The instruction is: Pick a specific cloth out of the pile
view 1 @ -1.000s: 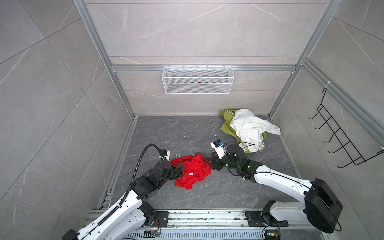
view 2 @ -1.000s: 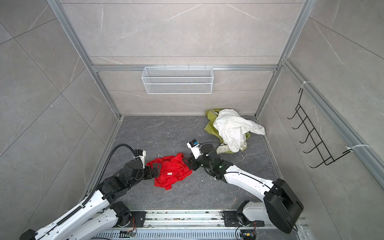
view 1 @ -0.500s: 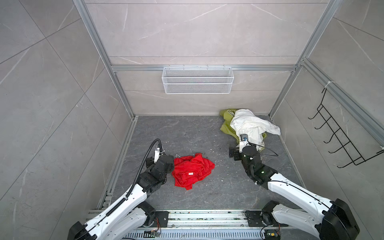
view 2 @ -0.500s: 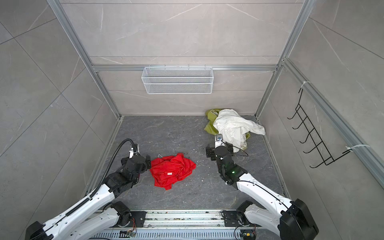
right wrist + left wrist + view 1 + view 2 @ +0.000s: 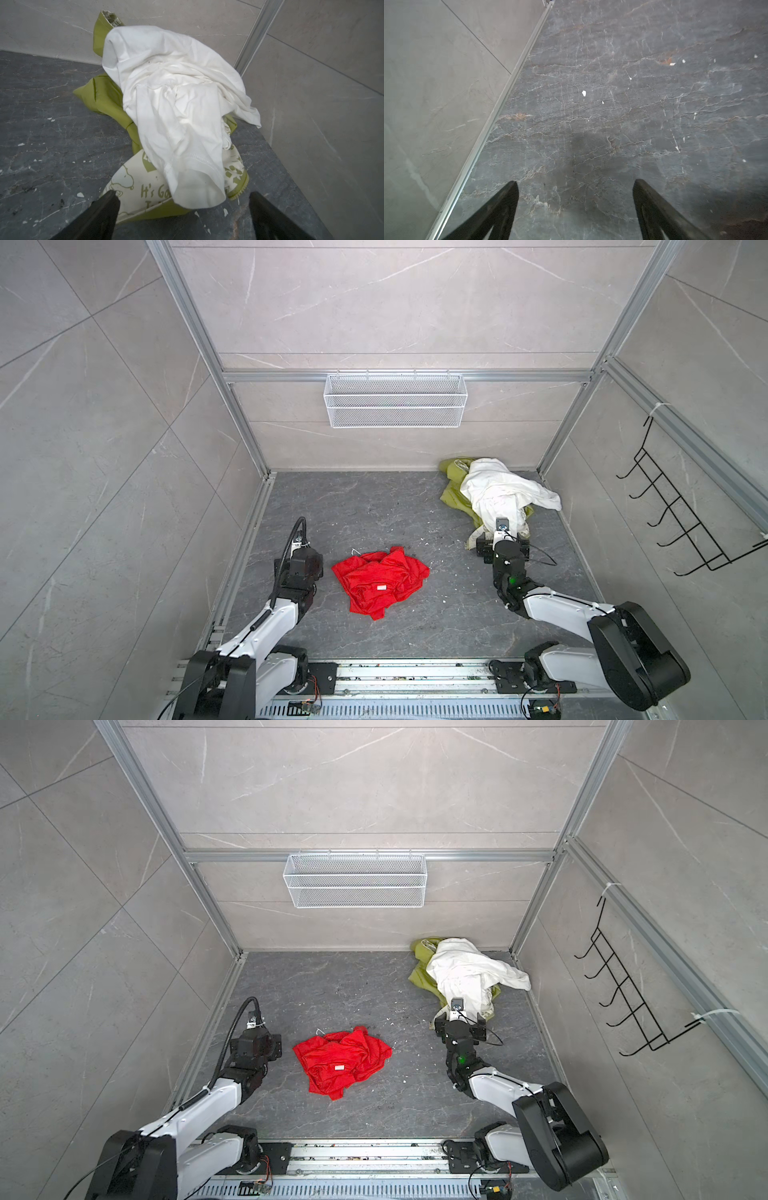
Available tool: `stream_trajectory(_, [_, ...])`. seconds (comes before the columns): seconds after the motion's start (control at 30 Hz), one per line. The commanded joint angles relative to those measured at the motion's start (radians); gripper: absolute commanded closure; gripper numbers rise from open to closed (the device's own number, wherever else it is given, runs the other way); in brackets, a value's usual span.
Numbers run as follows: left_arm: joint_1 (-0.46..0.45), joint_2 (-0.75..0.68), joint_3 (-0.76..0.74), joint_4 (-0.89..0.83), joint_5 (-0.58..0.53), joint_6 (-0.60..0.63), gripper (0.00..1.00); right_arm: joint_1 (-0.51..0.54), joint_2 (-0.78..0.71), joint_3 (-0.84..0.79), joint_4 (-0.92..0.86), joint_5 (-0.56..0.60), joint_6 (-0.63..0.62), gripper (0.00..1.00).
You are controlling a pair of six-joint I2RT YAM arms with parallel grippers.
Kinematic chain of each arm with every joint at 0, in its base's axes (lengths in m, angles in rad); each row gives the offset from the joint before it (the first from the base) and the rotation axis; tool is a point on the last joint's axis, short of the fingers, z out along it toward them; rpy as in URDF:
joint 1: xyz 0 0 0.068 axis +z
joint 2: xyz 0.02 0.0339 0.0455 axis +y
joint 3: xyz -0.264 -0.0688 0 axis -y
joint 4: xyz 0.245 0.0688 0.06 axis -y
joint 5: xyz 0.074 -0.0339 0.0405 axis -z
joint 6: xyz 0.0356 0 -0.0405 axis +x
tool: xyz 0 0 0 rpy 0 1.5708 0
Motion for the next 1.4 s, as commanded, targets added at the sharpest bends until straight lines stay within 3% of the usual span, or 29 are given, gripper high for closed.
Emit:
stream_trajectory(0.0, [0.013,0.069,0.034,0.215,0.076,0.056,0.13,-0.036,0.037,-0.046,0.213,-0.112,-0.004,0.01])
stream_trajectory(0.3, [0.063,0.17,0.06,0.353,0.229,0.123,0.17,-0.069,0.121,-0.027,0.263,-0.095,0.022,0.05])
stream_trajectory(0.63, [0.174,0.297,0.027,0.54,0.32,-0.004,0.22,-0.144,0.126,-0.055,0.301,-0.201,0.075,0.04])
stream_trajectory(0.83, [0.189,0.311,0.018,0.569,0.328,-0.015,0.13,-0.184,0.184,-0.049,0.338,-0.192,0.123,0.03])
stream_trajectory(0.93, [0.187,0.317,0.013,0.583,0.321,-0.014,0.0,-0.197,0.177,-0.055,0.337,-0.208,0.134,0.03])
stream_trajectory(1.37, [0.187,0.317,0.013,0.583,0.32,-0.014,0.0,-0.195,0.182,-0.086,0.404,-0.312,0.079,0.01])
